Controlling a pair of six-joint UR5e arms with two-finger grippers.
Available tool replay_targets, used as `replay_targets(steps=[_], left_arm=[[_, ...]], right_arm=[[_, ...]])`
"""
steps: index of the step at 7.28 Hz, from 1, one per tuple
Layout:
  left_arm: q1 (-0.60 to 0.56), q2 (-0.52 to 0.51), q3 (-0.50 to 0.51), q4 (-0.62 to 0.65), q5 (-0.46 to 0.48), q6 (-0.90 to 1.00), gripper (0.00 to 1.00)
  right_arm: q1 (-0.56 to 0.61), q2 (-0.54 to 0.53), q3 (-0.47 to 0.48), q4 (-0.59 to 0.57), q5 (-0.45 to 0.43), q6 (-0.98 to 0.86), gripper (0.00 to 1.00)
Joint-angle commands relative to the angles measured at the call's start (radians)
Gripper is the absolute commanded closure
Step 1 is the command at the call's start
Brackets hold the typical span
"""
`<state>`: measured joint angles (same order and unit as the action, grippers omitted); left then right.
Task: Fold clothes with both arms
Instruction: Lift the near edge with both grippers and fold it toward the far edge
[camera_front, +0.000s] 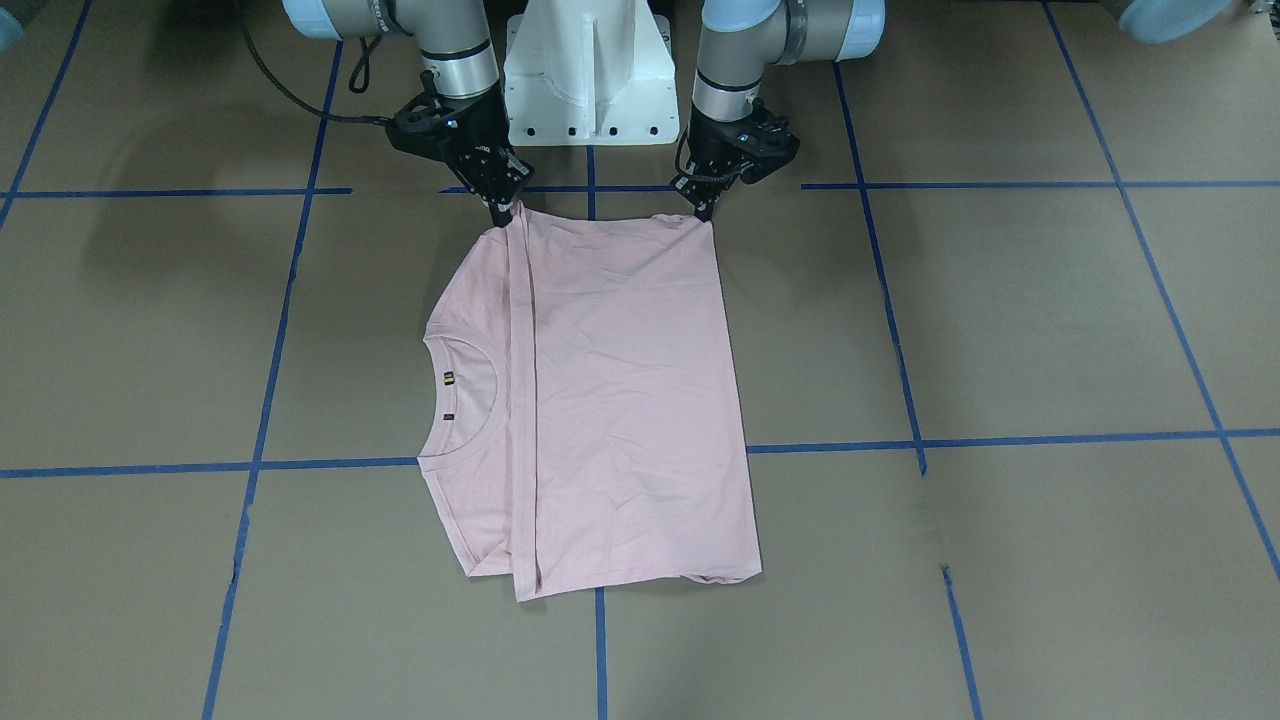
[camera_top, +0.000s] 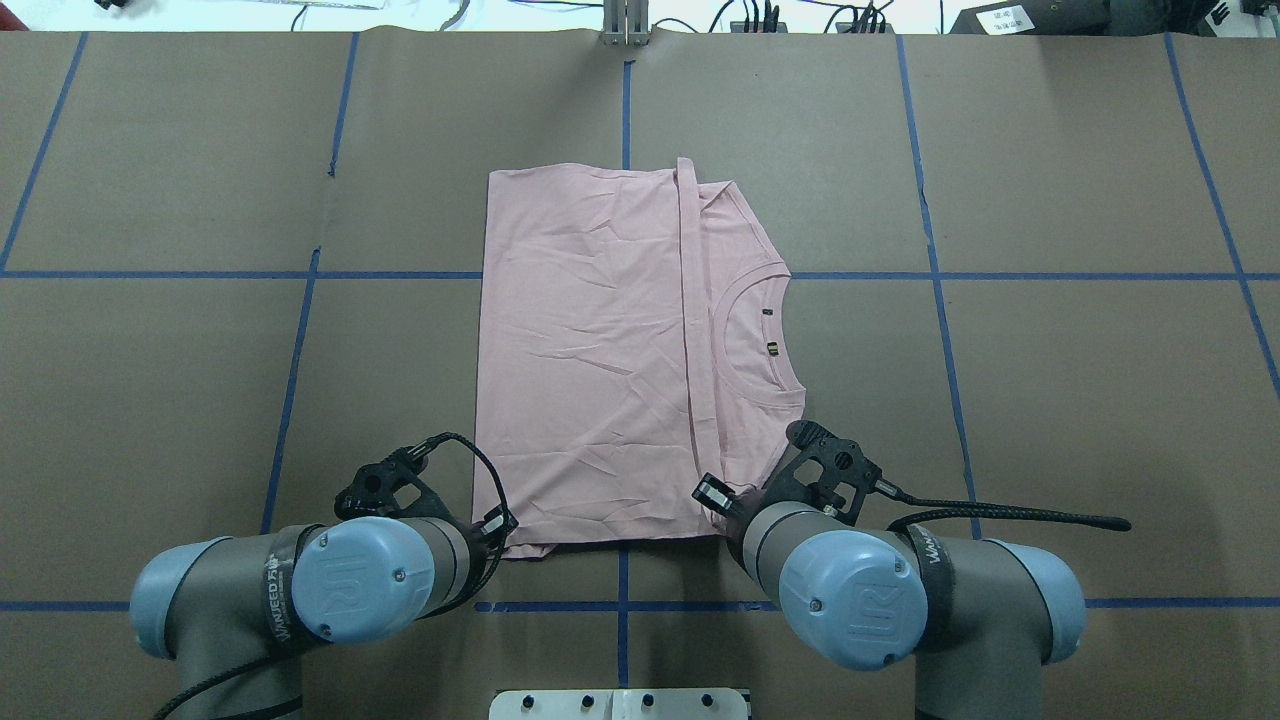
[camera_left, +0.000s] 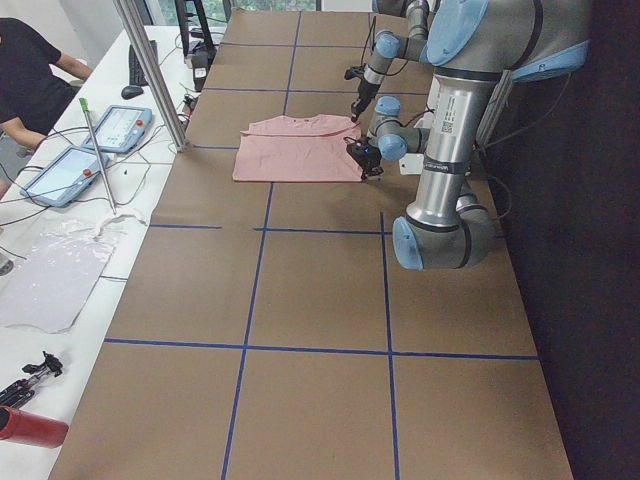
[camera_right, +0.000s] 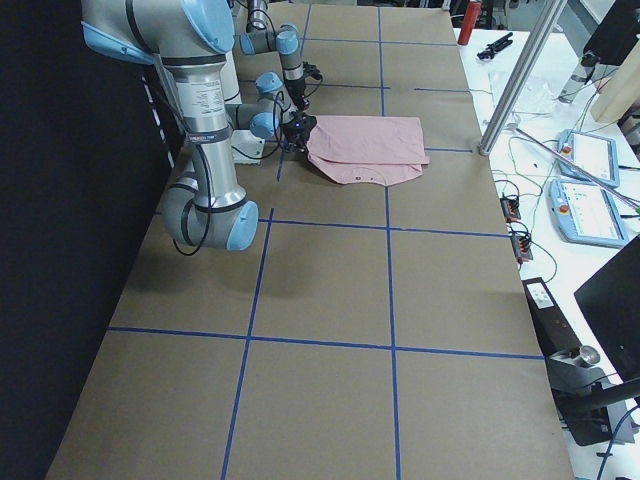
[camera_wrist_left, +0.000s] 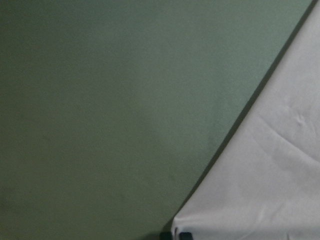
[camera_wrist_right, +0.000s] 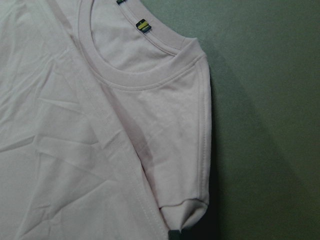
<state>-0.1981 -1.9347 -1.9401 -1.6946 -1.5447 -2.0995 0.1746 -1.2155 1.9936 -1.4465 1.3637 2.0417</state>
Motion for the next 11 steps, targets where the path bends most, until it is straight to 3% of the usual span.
replay_targets(steps=[1,4,5,6,8,11], left_arm=[[-0.003,0.003,-0.074,0.018,0.0,0.001,1.0],[0.0,-0.012,-0.306,0.232,-0.011,0.013,1.0],[-0.023,-0.02,-0.291,0.231,-0.011,0.05,1.0],[-0.146,-0.088,-0.225,0.23,-0.018,0.164,1.0],[-0.277,-0.136,-0.046,0.16,-0.014,0.284,1.0],[-0.385,-0.263,0.266,0.0,-0.009,0.363,1.0]], right_arm=[[0.0,-0.022,0.042,0.0,-0.003,0.003,1.0],[-0.015,-0.151,0.259,-0.002,-0.002,0.047,1.0],[0.006,-0.133,0.252,-0.005,0.002,0.037,1.0],[0.105,-0.049,0.17,-0.011,0.029,-0.024,1.0],[0.324,0.17,-0.072,-0.034,0.182,-0.098,1.0],[0.439,0.337,-0.357,-0.028,0.236,-0.196,1.0]])
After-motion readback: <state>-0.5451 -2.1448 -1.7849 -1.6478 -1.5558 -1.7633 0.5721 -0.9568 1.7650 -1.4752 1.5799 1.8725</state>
